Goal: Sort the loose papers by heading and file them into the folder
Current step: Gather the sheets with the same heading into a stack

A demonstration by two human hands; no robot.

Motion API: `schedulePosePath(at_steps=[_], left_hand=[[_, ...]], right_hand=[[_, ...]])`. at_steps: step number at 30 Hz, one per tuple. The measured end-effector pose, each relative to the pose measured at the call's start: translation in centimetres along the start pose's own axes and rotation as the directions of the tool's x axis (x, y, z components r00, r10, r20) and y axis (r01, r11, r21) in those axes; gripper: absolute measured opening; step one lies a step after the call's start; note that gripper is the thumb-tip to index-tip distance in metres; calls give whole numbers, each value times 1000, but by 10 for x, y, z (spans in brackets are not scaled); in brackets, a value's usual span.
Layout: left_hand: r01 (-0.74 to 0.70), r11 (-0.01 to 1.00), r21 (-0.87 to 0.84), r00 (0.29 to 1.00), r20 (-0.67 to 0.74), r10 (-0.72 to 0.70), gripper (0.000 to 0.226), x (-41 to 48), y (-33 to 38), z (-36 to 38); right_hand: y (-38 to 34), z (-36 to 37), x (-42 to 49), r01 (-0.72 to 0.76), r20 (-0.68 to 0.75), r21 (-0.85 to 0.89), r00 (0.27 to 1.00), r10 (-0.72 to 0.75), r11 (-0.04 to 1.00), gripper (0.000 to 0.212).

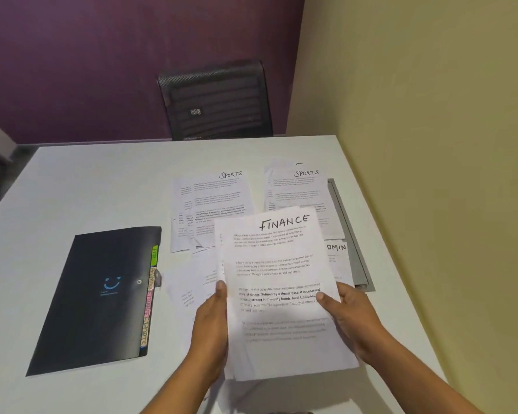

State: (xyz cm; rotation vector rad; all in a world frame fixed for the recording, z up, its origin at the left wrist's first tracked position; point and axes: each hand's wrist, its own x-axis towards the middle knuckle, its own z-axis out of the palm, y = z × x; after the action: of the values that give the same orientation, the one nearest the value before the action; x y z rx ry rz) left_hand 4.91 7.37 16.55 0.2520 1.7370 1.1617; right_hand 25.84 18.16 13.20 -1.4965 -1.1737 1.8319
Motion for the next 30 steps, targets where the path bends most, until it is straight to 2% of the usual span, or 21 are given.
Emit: schedulePosePath(at_steps=[2, 4, 6, 9, 14, 19, 24, 28, 30], left_hand=[[-40, 999, -27, 999, 6, 40, 28, 0, -3, -2], [-61, 998, -16, 998, 35, 62, 20, -2, -6, -5], [-78, 997, 2, 996, 52, 77, 25, -2, -9, -7], [-87, 996, 0, 994, 61, 86, 34, -2, -10, -7], [-121, 993, 2, 992, 48, 121, 28, 1, -14, -8], [-238, 970, 41, 969, 76, 235, 26, 7, -18, -9], [-364, 923, 123, 931, 90, 355, 36, 11, -14, -7], [-378, 897, 229, 926, 110, 362, 21, 15, -17, -6], [-367, 890, 270, 930, 115, 348, 13, 18, -20, -6]], right_hand=[[2, -2, -2, -17, 10, 28, 1000, 17, 999, 26], [5, -5, -3, -7, 13, -15, 1000, 7, 1000, 31], [6, -8, -5, 27, 15, -111, 1000, -25, 993, 33], [7, -8, -5, 54, 9, -146, 999, -53, 988, 33], [2, -5, -7, 111, 13, -197, 994, -110, 974, 30], [-6, -5, -5, 194, -8, -266, 979, -204, 944, 21], [-11, 0, -2, 259, -72, -223, 957, -281, 940, 25], [-12, 0, -1, 288, -7, -262, 954, -300, 921, 17], [-8, -2, -1, 332, 59, -233, 943, -327, 914, 21]])
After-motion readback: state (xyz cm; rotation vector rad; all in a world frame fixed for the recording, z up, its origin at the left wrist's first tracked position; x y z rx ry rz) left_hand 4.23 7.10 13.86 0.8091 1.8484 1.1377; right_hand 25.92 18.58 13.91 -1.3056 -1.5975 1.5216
